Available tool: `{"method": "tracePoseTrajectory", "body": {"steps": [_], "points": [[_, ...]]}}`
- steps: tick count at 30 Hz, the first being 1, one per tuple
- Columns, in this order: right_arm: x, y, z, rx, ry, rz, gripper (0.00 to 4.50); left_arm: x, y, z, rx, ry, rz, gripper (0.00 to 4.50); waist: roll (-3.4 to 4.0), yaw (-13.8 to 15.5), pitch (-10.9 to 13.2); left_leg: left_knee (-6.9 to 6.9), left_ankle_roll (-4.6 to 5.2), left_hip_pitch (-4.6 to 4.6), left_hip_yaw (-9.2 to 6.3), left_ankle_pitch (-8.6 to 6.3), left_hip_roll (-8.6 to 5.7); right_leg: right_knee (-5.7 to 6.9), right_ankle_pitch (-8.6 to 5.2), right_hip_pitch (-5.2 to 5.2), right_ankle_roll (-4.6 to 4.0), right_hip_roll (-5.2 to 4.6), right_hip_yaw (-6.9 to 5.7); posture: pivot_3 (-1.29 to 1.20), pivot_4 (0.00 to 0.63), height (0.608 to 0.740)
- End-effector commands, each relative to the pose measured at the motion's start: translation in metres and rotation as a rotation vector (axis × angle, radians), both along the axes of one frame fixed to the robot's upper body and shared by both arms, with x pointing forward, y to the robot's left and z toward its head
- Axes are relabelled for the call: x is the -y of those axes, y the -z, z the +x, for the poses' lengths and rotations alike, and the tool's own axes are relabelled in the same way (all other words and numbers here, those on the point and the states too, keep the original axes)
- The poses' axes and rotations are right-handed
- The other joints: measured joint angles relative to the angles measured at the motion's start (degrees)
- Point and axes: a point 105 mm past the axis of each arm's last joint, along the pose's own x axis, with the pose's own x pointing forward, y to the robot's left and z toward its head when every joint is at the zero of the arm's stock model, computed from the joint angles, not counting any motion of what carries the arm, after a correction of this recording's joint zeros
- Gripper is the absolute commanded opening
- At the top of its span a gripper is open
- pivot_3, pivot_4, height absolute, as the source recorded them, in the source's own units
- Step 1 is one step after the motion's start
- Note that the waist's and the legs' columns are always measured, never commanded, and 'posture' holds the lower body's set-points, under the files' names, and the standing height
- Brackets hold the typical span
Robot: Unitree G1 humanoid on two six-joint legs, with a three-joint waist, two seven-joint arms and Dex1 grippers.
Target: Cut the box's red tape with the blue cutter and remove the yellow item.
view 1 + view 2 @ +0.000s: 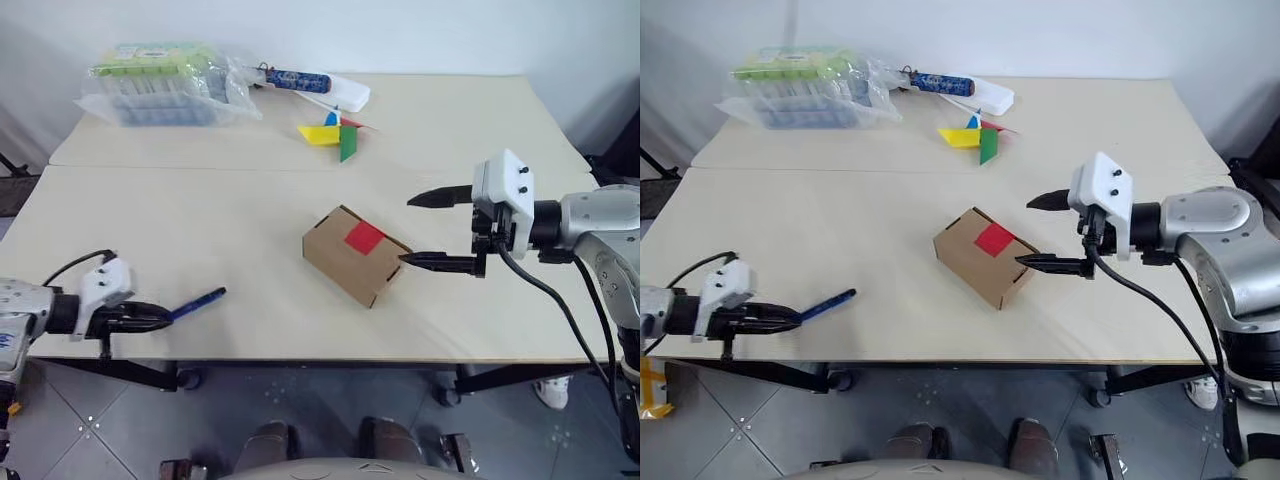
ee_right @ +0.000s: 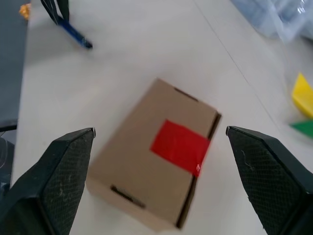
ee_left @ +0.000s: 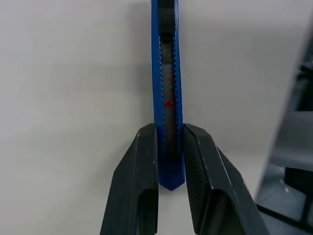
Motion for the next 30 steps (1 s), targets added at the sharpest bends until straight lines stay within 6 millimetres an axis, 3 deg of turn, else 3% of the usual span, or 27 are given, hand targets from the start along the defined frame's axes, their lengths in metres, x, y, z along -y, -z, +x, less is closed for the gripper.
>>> {"method": "tracePoseTrajectory", "body": {"steps": [1, 3, 7, 11, 17, 22, 30], "points": [[-0.018, 0.001, -0.017, 0.003, -0.069, -0.045, 4.50, 0.032, -0.012, 0.001, 0.035, 0.142, -0.002, 0.40, -0.01, -0.06, 0.00, 0.00, 0.00, 0.00, 0.00, 0.00, 0.00, 0.00, 0.00, 0.00, 0.00, 0.00, 0.00, 0.00, 0.150, 0.740], [-0.024, 0.002, -0.022, 0.001, -0.082, -0.053, 4.50, 0.048, -0.015, 0.001, 0.039, 0.195, -0.013, 0.40, -0.01, -0.06, 0.01, 0.00, 0.00, -0.02, 0.01, 0.00, -0.01, 0.00, 0.00, -0.03, 0.00, 0.01, 0.00, 0.00, 0.150, 0.740], [-0.040, 0.013, -0.038, -0.016, -0.131, -0.088, 3.64, 0.077, -0.017, -0.001, 0.043, 0.284, -0.046, 0.40, -0.01, -0.04, 0.01, 0.00, 0.00, -0.02, 0.01, 0.00, -0.04, -0.01, 0.00, -0.02, 0.00, 0.01, 0.00, 0.00, 0.150, 0.740], [-0.061, 0.036, -0.040, 0.004, -0.122, -0.161, 2.28, 0.086, -0.007, -0.003, 0.030, 0.345, 0.000, 0.40, -0.02, -0.29, 0.01, 0.00, -0.02, -0.02, 0.02, -0.01, -0.09, -0.03, 0.00, -0.03, -0.01, 0.07, 0.00, 0.00, 0.150, 0.740], [-0.078, 0.055, -0.038, 0.067, -0.140, -0.242, 0.15, 0.083, 0.000, -0.002, 0.027, 0.376, 0.102, 0.40, -0.03, -0.01, 0.02, 0.03, -0.02, -0.05, 0.03, -0.01, -0.16, -0.05, -0.02, -0.05, -0.03, 0.08, 0.01, 0.00, 0.150, 0.740], [-0.101, 0.085, -0.038, 0.108, -0.210, -0.319, 0.04, 0.082, 0.006, 0.006, 0.088, 0.331, 0.222, 0.40, -0.02, -0.10, 0.01, 0.03, -0.02, -0.05, 0.02, -0.01, -0.19, -0.07, -0.02, -0.04, -0.03, 0.09, 0.00, 0.00, 0.150, 0.740], [-0.115, 0.105, -0.038, 0.129, -0.269, -0.346, 0.04, 0.098, 0.015, -0.017, 0.028, 0.328, 0.176, 0.40, -0.02, 0.05, 0.01, 0.06, -0.01, -0.01, -0.03, -0.01, -0.14, -0.02, -0.02, 0.03, -0.03, 0.06, 0.01, 0.00, 0.150, 0.740]]}}
